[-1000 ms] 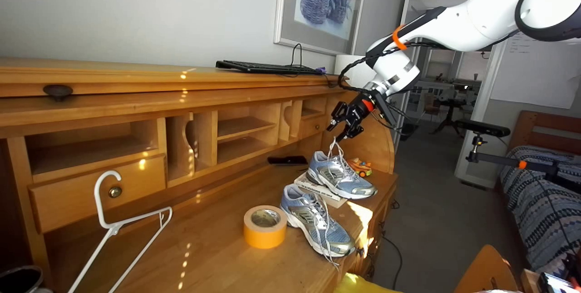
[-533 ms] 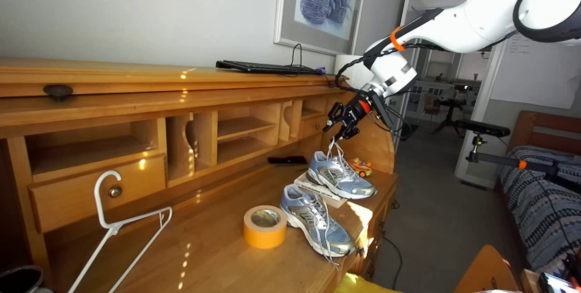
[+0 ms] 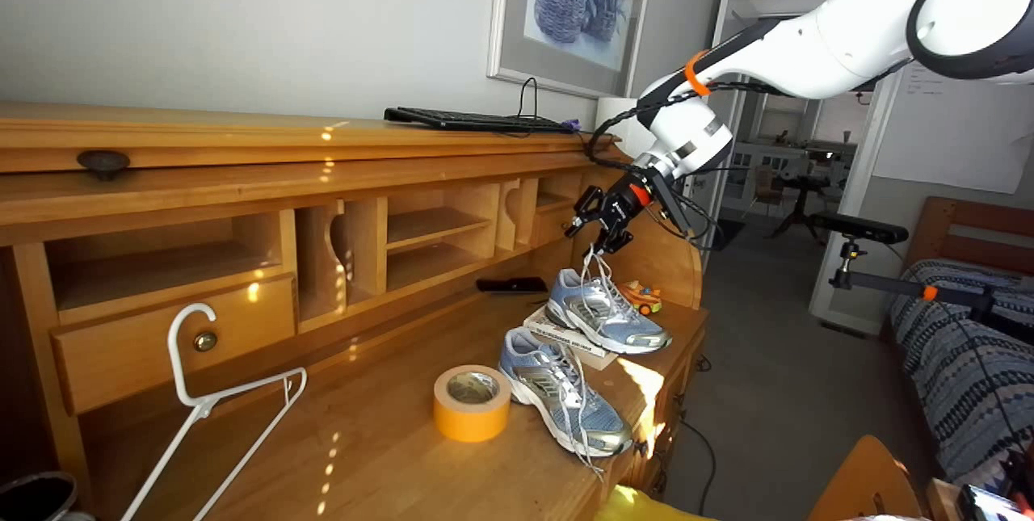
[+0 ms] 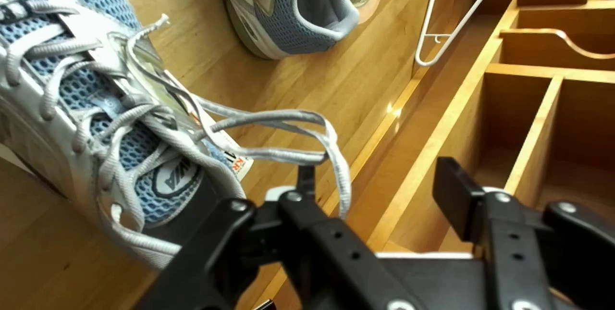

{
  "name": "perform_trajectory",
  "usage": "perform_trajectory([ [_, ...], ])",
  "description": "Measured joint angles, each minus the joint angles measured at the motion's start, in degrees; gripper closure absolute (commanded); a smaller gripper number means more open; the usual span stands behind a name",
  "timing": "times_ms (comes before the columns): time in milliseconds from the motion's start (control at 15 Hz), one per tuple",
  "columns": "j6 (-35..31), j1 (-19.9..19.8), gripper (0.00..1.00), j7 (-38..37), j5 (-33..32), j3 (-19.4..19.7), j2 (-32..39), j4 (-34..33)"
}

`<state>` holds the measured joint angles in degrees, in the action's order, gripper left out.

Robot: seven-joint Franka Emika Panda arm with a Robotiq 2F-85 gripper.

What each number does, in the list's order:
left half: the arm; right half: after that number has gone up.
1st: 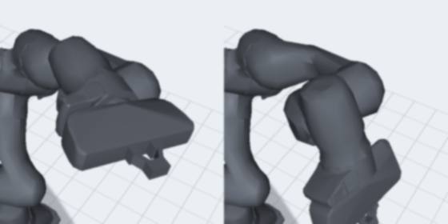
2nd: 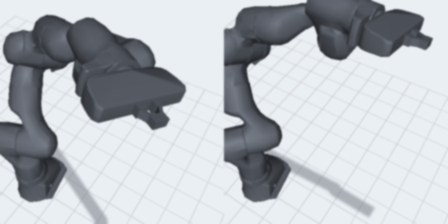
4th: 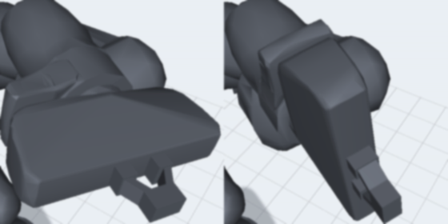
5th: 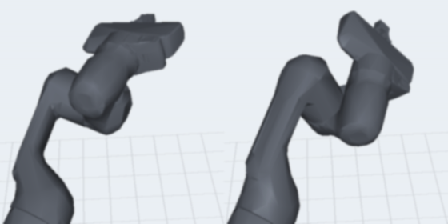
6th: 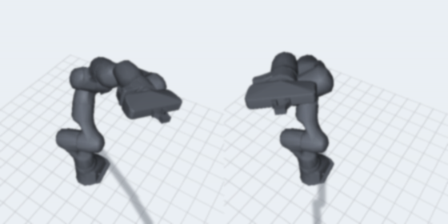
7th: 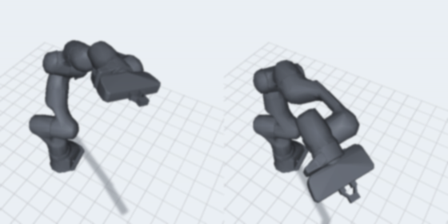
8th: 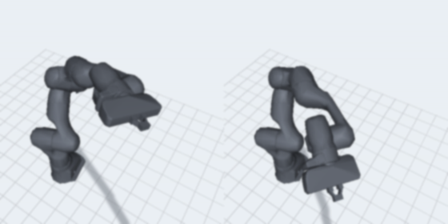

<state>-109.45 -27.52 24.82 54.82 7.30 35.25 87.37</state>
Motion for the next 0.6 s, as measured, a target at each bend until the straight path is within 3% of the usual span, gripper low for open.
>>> perform_trajectory([
  [200, -1.35, 0.28, 0.43, 1.32, 0.43, -0.3, -0.17, -0.15],
  [400, -2.14, 0.32, 0.58, 3.01, 1.41, -0.39, -0.73, -0.2],
  [600, -2.92, 0.31, 0.54, 4.44, 2.46, -0.39, -1.49, -0.21],
])
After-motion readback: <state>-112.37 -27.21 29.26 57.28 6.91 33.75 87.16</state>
